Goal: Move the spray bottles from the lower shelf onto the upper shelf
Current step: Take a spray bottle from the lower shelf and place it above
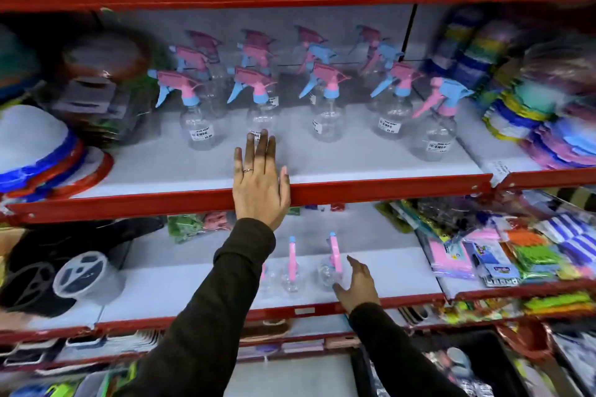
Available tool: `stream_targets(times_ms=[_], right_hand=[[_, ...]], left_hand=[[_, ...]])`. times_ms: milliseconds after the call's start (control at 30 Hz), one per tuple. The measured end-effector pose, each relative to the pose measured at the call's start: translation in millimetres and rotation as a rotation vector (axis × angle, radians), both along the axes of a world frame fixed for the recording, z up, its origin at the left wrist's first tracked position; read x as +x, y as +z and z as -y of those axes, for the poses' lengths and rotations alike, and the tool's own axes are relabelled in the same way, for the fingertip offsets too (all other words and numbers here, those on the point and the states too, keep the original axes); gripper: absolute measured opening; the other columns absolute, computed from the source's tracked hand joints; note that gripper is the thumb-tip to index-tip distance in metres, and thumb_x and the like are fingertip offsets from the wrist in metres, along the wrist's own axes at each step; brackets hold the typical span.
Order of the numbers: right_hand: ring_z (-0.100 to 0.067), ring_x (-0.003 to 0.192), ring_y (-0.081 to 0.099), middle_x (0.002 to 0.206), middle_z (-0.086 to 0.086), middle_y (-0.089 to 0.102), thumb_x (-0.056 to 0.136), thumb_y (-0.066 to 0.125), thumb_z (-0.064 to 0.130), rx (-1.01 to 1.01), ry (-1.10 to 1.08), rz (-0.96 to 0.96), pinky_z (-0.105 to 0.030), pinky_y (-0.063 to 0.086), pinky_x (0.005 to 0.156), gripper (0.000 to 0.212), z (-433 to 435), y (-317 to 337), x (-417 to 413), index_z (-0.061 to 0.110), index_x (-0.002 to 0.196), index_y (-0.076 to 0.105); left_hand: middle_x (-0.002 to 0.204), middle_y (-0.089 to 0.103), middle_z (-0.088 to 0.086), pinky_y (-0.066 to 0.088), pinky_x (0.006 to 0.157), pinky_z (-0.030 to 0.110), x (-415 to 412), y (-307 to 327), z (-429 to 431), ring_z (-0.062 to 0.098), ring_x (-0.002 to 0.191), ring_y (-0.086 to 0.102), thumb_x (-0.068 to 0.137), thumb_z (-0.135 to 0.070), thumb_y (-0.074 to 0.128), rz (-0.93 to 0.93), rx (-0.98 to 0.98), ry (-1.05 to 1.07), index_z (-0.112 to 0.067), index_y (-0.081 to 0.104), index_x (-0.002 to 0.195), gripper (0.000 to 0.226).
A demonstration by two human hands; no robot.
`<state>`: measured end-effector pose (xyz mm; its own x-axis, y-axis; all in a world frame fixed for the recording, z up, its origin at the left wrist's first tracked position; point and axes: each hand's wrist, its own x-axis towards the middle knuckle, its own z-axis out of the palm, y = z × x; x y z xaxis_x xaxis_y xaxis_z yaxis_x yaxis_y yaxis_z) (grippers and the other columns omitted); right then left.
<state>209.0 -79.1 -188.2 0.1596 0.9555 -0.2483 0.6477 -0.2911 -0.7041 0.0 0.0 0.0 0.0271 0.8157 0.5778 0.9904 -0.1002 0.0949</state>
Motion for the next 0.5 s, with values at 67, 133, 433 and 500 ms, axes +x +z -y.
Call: stream_targets(times_ms=[67, 133, 433, 500], right_hand=[[-0.028, 0.131, 0.051, 0.144, -0.01, 0.05, 0.077, 0.08, 0.021, -0.049, -0.021, -0.048, -0.032, 0.041, 0.111, 0.076, -6, -2, -4, 0.013, 0.145, 0.046], [-0.029, 0.124, 0.056, 0.137, -0.01, 0.055, 0.072, 0.085, 0.023, -0.095, -0.035, -0.081, -0.034, 0.046, 0.106, 0.077, -11, -5, -9, 0.016, 0.141, 0.051], [-0.027, 0.113, 0.061, 0.124, -0.006, 0.064, 0.065, 0.089, 0.031, 0.024, -0.167, -0.134, -0.037, 0.051, 0.099, 0.074, -5, -16, -16, 0.021, 0.131, 0.056], [-0.025, 0.113, 0.061, 0.123, -0.002, 0.063, 0.064, 0.089, 0.035, 0.103, -0.164, -0.136, -0.037, 0.051, 0.098, 0.074, 1, -11, -13, 0.024, 0.13, 0.056]], left_hand=[[0.168, 0.013, 0.009, 0.004, 0.126, 0.048, -1, 2, 0, 0.026, 0.156, 0.002, 0.102, -0.036, 0.022, -0.006, -0.005, 0.033, -0.007, 0.016, 0.158, 0.064], [0.168, 0.012, 0.009, 0.004, 0.126, 0.048, -1, -2, -1, 0.026, 0.156, 0.002, 0.102, -0.036, 0.021, -0.034, 0.012, 0.036, -0.007, 0.014, 0.158, 0.064], [0.168, 0.012, 0.009, 0.002, 0.127, 0.046, -1, -2, -2, 0.027, 0.156, 0.004, 0.102, -0.036, 0.019, -0.028, -0.001, 0.02, -0.007, 0.014, 0.158, 0.064], [0.168, 0.012, 0.01, 0.002, 0.127, 0.045, -1, -2, -1, 0.028, 0.156, 0.003, 0.102, -0.036, 0.018, -0.015, -0.02, 0.013, -0.007, 0.013, 0.158, 0.064]])
